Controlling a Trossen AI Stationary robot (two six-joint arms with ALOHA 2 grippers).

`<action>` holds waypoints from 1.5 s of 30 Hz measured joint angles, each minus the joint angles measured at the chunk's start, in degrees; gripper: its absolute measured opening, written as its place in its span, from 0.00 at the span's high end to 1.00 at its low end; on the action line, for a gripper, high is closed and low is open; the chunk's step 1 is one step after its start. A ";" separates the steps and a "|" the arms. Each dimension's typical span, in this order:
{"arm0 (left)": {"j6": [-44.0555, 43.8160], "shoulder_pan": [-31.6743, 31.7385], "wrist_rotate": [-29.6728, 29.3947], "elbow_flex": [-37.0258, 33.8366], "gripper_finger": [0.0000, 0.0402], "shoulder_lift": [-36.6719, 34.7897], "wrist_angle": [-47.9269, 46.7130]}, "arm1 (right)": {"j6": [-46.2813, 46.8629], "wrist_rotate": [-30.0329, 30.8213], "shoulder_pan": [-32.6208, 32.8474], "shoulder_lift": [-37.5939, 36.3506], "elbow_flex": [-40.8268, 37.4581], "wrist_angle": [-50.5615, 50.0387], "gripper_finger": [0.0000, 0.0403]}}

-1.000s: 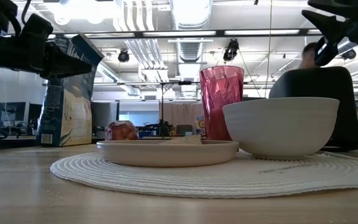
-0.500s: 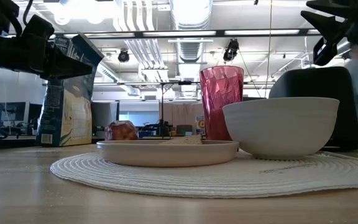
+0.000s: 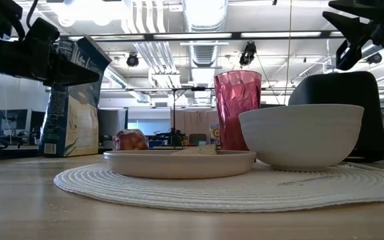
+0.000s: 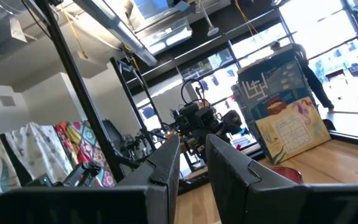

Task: Arrange a breakfast setting
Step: Return to Home Position

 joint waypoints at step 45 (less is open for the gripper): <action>0.00 0.02 -0.01 0.00 0.49 2.26 0.03 | -0.02 0.00 0.01 0.00 0.02 0.02 0.83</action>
